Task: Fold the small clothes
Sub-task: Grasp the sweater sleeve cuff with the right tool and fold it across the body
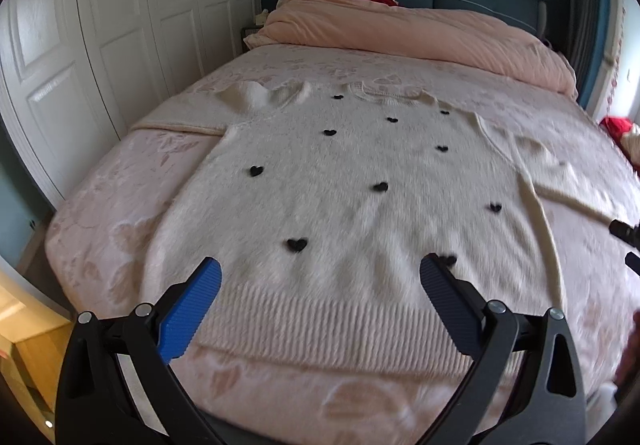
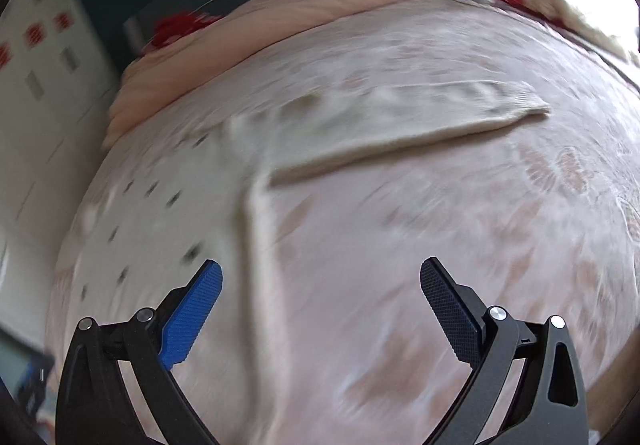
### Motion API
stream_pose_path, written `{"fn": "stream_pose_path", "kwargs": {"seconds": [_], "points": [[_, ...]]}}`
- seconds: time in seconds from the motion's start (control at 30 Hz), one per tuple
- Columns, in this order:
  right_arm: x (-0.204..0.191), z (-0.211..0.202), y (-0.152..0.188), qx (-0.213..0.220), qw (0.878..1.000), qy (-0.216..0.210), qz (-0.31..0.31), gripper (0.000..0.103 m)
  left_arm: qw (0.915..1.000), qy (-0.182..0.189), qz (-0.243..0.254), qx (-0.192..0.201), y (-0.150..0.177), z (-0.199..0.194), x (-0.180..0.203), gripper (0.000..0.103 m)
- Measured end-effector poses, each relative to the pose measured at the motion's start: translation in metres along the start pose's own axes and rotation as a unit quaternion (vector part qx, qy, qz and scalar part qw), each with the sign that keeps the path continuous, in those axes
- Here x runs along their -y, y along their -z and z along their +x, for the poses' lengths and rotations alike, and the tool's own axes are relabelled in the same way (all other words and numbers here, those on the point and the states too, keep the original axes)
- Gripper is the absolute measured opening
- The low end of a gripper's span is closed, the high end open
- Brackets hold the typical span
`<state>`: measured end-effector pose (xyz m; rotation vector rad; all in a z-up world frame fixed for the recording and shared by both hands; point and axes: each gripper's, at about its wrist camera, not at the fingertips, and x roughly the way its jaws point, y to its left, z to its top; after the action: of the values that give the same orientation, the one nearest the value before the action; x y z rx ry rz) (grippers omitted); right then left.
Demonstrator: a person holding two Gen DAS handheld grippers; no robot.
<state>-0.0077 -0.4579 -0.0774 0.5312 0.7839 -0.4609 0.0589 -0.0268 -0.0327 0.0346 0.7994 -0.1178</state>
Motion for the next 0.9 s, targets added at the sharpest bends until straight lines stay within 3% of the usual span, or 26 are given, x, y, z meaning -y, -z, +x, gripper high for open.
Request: {"fn": "stream_pose_path", "kwargs": {"seconds": [0.1, 0.2, 0.37, 0.43, 0.47, 0.5, 0.53, 0.57, 0.67, 0.73, 0.83, 0.9], "points": [[0.075, 0.041, -0.058, 0.005, 0.996, 0.033, 0.078, 0.097, 0.9994, 0.022, -0.022, -0.013, -0.011, 0.017, 0.005, 0.097], [0.132, 0.073, -0.095, 0.003, 0.988, 0.062, 0.140, 0.092, 0.9994, 0.024, -0.015, -0.017, -0.019, 0.031, 0.015, 0.097], [0.201, 0.118, -0.124, -0.002, 0.966, 0.054, 0.254, 0.088, 0.9992, 0.022, 0.009, -0.031, -0.023, 0.055, 0.035, 0.097], [0.208, 0.124, -0.131, 0.014, 0.964, 0.056, 0.261, 0.083, 0.9989, 0.023, 0.011, -0.039, -0.022, 0.063, 0.037, 0.097], [0.209, 0.124, -0.135, 0.024, 0.964, 0.061, 0.256, 0.063, 0.9987, 0.023, 0.011, -0.044, -0.022, 0.068, 0.039, 0.097], [0.208, 0.129, -0.141, 0.024, 0.967, 0.054, 0.248, 0.022, 0.9986, 0.023, 0.011, -0.046, -0.022, 0.071, 0.039, 0.097], [0.208, 0.136, -0.145, 0.014, 0.968, 0.042, 0.248, 0.012, 0.9985, 0.023, 0.012, -0.048, -0.021, 0.074, 0.039, 0.097], [0.208, 0.141, -0.149, 0.006, 0.966, 0.030, 0.255, 0.013, 0.9984, 0.023, 0.011, -0.050, -0.021, 0.077, 0.038, 0.097], [0.182, 0.125, -0.167, 0.051, 0.965, -0.024, 0.256, 0.013, 0.9983, 0.023, 0.005, -0.052, -0.022, 0.082, 0.031, 0.097], [0.133, 0.109, -0.188, 0.079, 0.970, -0.081, 0.216, 0.013, 0.9984, 0.026, -0.004, -0.051, -0.024, 0.083, 0.024, 0.097], [0.025, 0.089, -0.215, 0.095, 0.974, -0.175, 0.108, 0.013, 0.9984, 0.029, -0.017, -0.045, -0.028, 0.083, 0.013, 0.097], [-0.063, 0.082, -0.219, 0.089, 0.967, -0.237, 0.024, 0.013, 0.9983, 0.028, -0.028, -0.042, -0.031, 0.082, 0.005, 0.097]]}}
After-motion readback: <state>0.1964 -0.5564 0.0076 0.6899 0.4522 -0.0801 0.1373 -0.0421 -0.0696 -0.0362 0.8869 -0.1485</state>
